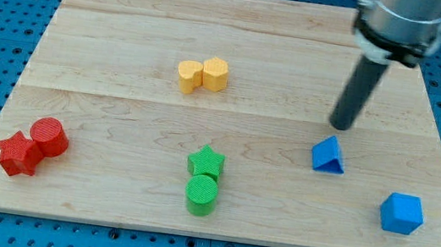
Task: Point your arm at the yellow heart
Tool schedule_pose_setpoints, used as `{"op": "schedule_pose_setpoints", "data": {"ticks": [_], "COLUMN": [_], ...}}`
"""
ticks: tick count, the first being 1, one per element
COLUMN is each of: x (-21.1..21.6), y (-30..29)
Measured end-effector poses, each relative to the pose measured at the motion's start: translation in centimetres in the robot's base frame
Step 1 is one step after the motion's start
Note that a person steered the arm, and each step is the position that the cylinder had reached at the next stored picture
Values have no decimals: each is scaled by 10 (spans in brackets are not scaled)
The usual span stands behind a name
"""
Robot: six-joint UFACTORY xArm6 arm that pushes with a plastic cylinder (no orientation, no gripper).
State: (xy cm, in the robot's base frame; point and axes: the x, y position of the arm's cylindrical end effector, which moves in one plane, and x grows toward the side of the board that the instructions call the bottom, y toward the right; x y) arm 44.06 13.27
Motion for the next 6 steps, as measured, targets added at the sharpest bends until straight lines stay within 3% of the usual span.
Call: {"op": "schedule_pose_setpoints", "data": {"ticks": [1, 2, 3, 5, 6], "x": [34, 40, 13, -3, -27], "y": [-7, -3, -23, -193, -126]}}
